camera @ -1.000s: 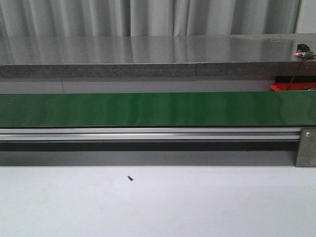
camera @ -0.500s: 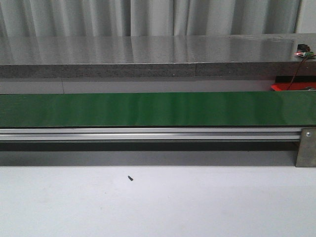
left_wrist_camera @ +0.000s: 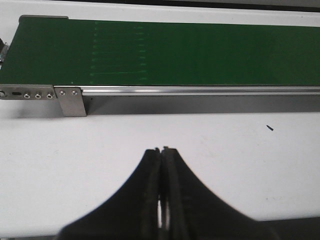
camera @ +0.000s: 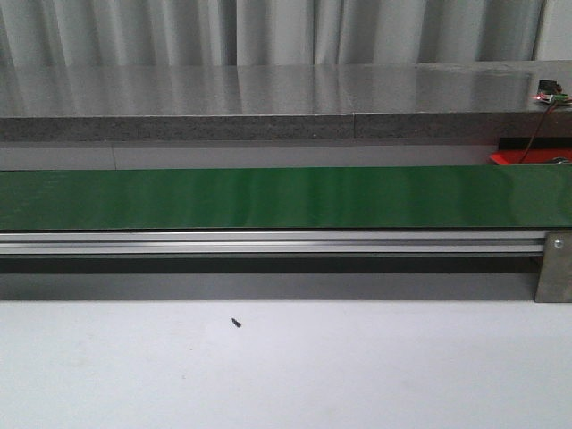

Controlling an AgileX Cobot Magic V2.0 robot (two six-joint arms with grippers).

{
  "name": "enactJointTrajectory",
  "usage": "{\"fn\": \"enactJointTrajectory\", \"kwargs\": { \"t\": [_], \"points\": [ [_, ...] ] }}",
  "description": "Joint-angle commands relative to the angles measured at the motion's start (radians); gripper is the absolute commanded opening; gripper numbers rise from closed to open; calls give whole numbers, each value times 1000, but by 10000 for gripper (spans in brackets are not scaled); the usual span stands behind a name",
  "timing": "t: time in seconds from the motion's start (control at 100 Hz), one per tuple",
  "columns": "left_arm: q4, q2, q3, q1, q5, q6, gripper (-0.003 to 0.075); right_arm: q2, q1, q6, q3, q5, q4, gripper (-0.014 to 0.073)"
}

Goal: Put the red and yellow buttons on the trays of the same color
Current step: 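Move the open left gripper over a yellow button in the cluster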

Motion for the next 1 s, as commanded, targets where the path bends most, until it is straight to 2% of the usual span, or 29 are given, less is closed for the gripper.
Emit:
{"fn": "enactJointTrajectory", "kwargs": {
  "t": [0.0, 0.5, 0.58, 0.71, 0.85, 0.99],
  "points": [
    [-11, 10, -25, -7, -59, -1, -20, 7, 3, 2, -26, -60, 1, -59],
    [32, 10, -25, -7, -81, -1, -20, 7, 3, 2, -26, -60, 1, -59],
    [84, 12, -25, -7, -102, -78, -20, 7, 3, 2, -26, -60, 1, -59],
    [248, 26, -25, -7, -117, -219, -20, 7, 3, 2, -26, -60, 1, -59],
    [328, 66, -25, -7, -117, -244, -20, 7, 3, 2, -26, -60, 1, -59],
    [328, 124, -25, -7, -135, -270, -20, 7, 3, 2, -26, -60, 1, -59]
  ]
}}
